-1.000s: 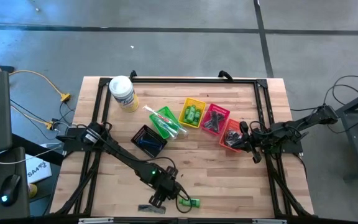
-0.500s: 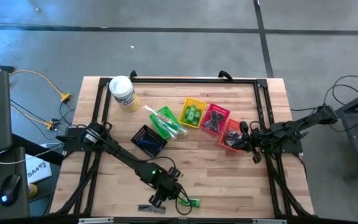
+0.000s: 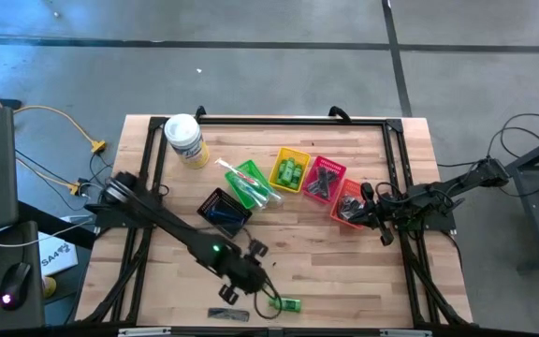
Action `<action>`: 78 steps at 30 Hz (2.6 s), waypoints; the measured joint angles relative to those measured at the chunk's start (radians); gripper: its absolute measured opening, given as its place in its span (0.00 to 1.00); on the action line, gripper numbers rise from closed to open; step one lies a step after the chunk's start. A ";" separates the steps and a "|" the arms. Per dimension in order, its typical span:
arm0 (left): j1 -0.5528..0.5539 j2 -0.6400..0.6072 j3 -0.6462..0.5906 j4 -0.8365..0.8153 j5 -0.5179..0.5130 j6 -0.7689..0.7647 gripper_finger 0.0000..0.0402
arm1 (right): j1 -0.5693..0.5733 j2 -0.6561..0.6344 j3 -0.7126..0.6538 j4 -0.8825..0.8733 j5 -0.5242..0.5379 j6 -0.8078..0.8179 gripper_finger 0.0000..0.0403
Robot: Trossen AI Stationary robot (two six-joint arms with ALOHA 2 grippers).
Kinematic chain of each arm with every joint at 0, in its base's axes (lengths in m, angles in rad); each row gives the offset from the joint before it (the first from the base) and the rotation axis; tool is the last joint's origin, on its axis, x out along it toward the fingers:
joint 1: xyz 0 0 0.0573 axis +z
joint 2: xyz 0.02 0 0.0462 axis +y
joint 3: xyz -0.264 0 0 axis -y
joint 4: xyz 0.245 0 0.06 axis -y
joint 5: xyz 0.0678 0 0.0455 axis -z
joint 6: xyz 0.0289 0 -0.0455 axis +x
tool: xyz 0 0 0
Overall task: Pick & Place Travel size toiletries
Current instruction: Put the green shampoo into the yellow bin
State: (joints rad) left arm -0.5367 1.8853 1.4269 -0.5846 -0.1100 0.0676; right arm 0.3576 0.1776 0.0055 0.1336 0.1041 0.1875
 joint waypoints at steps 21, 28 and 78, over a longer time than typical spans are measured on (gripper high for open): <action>0.098 -1.094 -0.831 0.297 -0.240 -0.274 0.21 | 0.000 0.000 0.000 -0.004 -0.009 0.021 0.02; 0.098 -1.316 -0.937 0.290 -0.301 -0.300 0.21 | 0.000 0.000 0.000 -0.003 -0.003 0.029 0.02; 0.873 0.133 0.308 -0.001 0.198 1.648 0.21 | 0.000 0.000 0.000 -0.039 0.027 -0.017 0.02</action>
State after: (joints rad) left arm 0.3366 2.0188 1.7351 -0.5853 0.0879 1.7153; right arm 0.3576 0.1780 0.0053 0.0944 0.1310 0.1710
